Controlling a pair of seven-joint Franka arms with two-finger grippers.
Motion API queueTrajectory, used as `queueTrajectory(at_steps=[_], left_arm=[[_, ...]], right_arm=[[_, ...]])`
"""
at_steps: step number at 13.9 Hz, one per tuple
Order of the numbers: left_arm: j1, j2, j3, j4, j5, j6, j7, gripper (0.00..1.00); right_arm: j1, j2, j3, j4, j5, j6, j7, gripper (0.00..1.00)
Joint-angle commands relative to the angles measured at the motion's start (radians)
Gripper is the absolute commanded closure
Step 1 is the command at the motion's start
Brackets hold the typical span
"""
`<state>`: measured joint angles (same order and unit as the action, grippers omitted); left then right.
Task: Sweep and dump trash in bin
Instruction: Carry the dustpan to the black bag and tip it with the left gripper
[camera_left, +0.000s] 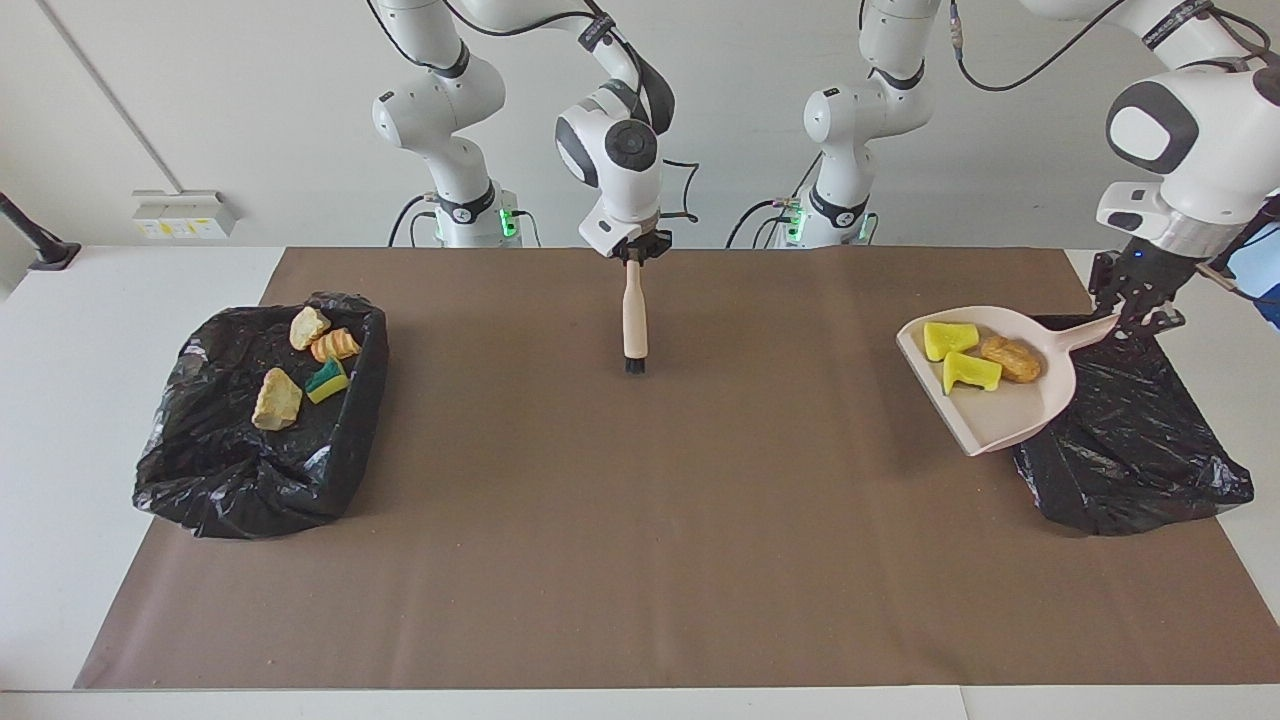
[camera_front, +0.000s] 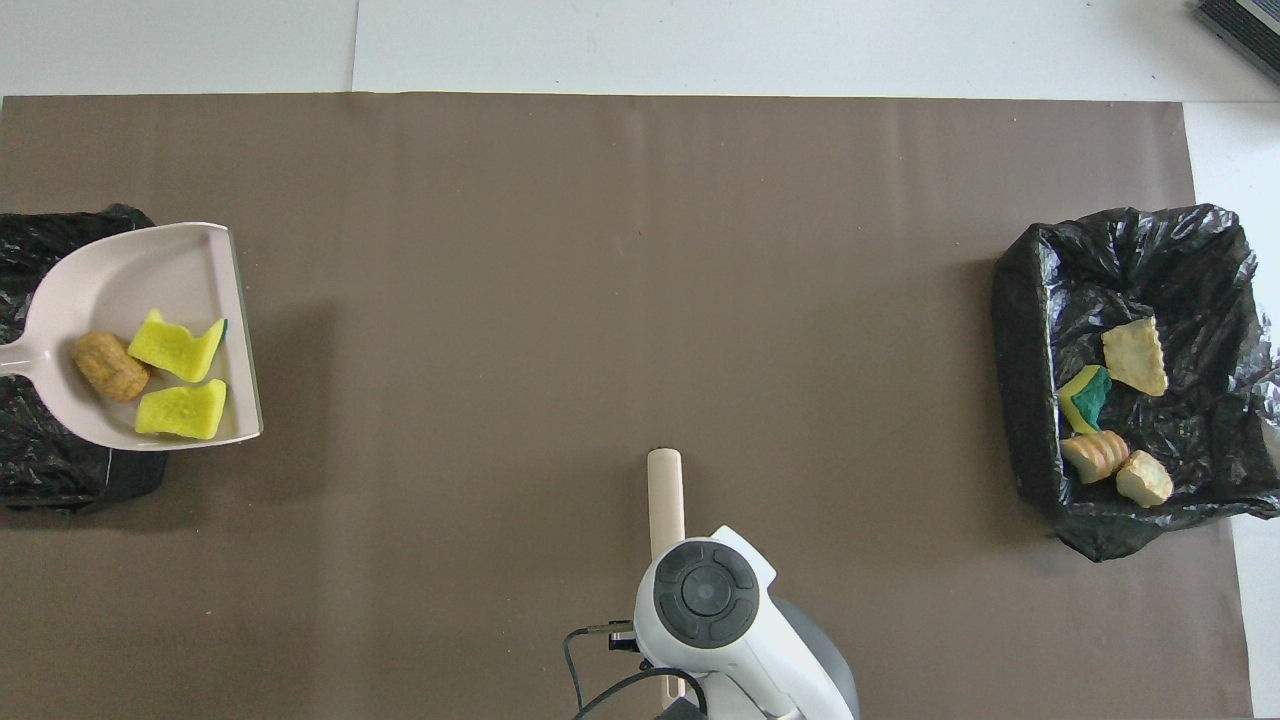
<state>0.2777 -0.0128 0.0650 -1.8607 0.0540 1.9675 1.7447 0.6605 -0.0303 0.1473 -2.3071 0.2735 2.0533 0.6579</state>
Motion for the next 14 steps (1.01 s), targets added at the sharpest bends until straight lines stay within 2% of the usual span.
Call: queueTrajectory(at_steps=[1,3,7,8,9,10,12,14], left_arm=[[0.118,0.066,-0.014,0.129,-0.003,-0.025,0.071,1.0],[0.173,0.095,-0.014,0.184,0.013,-0.012,0.093,1.0],[0.195,0.122,-0.008,0.215,0.213,0.068,0.081,1.0],[0.199,0.123,-0.008,0.212,0.237,0.095,0.079,1.0],[0.199,0.134,-0.008,0.212,0.283,0.115,0.076,1.0],[0.192,0.135,-0.008,0.203,0.349,0.129,0.052,1.0],[0.175,0.134,-0.01,0.19,0.466,0.133,-0.028,1.0],[0.161,0.132,-0.01,0.19,0.504,0.129,-0.047,1.0]], right_arm=[[0.011,0.01,-0.002,-0.014,0.024,0.031,-0.023,1.0],[0.01,0.003,-0.002,-0.037,0.024,0.034,-0.037,1.0],[0.01,0.0,-0.003,-0.044,0.024,0.044,-0.037,1.0],[0.01,0.0,-0.003,-0.044,0.024,0.044,-0.035,0.9],[0.01,0.003,-0.003,-0.041,0.024,0.048,-0.031,0.43],[0.01,0.007,-0.002,-0.031,0.023,0.056,-0.032,0.0],[-0.002,0.012,-0.003,0.017,0.023,0.048,-0.04,0.0],[-0.03,0.01,-0.008,0.076,0.009,0.035,-0.052,0.0]])
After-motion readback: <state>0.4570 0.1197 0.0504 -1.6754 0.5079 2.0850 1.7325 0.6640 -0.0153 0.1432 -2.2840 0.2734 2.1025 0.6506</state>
